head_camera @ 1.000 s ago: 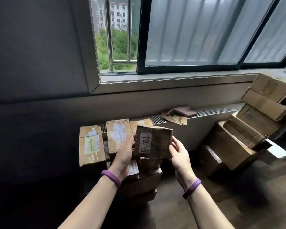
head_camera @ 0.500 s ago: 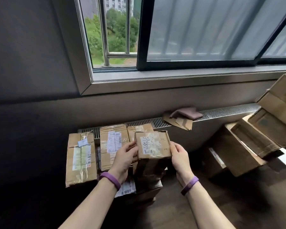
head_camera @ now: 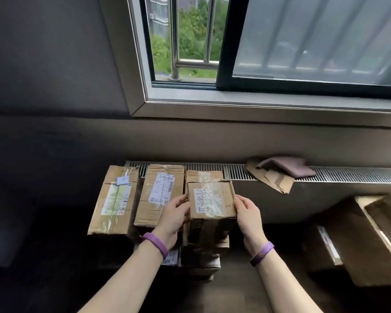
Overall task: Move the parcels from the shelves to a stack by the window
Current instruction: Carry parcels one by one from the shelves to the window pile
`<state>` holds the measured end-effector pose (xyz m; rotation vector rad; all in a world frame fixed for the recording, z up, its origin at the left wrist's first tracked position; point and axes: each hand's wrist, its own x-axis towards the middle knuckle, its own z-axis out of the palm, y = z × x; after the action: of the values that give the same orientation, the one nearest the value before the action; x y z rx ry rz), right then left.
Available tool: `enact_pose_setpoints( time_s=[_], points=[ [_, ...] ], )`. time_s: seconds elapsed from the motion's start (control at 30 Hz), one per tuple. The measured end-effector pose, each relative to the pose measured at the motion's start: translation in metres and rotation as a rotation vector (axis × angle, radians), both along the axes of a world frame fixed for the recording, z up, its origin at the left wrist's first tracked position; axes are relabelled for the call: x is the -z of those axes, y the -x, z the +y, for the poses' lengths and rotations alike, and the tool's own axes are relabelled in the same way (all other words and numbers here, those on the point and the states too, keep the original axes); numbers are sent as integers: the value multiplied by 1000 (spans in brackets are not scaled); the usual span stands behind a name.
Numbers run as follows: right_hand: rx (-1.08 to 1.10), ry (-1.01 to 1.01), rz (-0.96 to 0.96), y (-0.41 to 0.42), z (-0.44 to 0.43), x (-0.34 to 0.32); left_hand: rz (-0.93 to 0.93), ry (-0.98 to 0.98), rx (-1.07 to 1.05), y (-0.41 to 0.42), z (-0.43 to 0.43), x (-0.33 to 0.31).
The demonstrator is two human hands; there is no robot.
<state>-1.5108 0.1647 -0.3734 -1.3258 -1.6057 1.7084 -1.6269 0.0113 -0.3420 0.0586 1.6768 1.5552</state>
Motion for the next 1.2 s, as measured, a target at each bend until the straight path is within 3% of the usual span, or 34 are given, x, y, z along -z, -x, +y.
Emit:
enact_pose_setpoints(
  time_s=[0.7,0.93,1.03,1.2],
  points=[
    [-128,78,-44,-6,-7,-4,34,137,-49,0,-1,11],
    [-142,1,-94,1,-1,-16,44,138,-96,5,-2,-9],
    [-129,-28,-34,15,6,-43,119,108,-117,12,-4,-34],
    [-306,-300,50,42,-2,-99,341,2,-203,20,-17,-84]
  ],
)
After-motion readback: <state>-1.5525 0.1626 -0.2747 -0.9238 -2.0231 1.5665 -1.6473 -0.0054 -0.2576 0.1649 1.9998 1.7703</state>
